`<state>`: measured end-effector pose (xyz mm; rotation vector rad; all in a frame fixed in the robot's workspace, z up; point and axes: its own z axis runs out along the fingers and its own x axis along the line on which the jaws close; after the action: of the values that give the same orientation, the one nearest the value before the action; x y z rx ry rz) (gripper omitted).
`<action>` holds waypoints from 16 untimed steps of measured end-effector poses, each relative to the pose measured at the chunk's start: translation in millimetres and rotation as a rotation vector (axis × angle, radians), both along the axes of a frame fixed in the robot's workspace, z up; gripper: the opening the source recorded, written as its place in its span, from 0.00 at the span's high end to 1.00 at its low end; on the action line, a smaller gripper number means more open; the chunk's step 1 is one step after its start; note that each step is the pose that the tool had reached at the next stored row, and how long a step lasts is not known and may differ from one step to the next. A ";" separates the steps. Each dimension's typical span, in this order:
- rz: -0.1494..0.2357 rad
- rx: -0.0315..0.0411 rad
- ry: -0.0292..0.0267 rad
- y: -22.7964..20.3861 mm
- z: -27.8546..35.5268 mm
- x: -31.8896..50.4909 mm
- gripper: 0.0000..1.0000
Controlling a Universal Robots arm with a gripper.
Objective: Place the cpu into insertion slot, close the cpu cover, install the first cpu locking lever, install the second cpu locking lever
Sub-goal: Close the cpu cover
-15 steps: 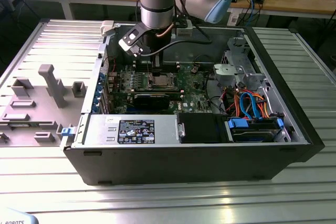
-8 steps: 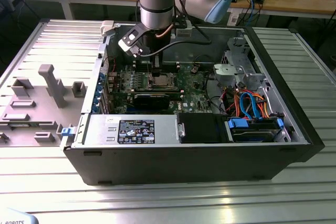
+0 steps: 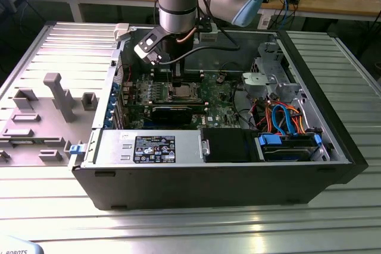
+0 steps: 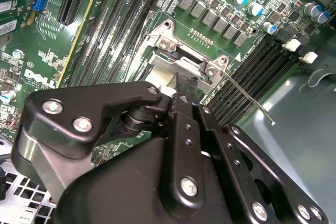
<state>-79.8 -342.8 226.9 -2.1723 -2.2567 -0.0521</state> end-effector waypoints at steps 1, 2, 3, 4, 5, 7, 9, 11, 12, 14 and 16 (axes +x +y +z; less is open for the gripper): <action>0.000 0.0002 -0.0001 0.0 -0.1 -0.3 0.89; 0.001 0.0004 -0.0001 0.0 -0.3 -0.7 0.89; 0.007 0.0012 0.0000 0.0 -0.8 -2.9 0.89; 0.011 0.0014 0.0000 0.0 -1.0 -3.7 0.89; 0.016 0.0019 0.0000 0.0 -1.3 -4.5 0.89; 0.022 0.0038 0.0001 0.0 -2.1 -5.4 0.89; 0.029 0.0067 0.0001 0.0 -4.2 -5.9 0.89; 0.034 0.0080 0.0001 0.0 -5.8 -6.2 0.89; 0.036 0.0083 0.0000 0.0 -6.6 -6.2 0.89; 0.042 0.0086 0.0000 0.0 -10.4 -6.2 0.89; 0.045 0.0089 0.0000 0.0 -12.8 -6.3 0.89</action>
<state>-86.0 -342.9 214.1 -2.1159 -2.3000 -0.0617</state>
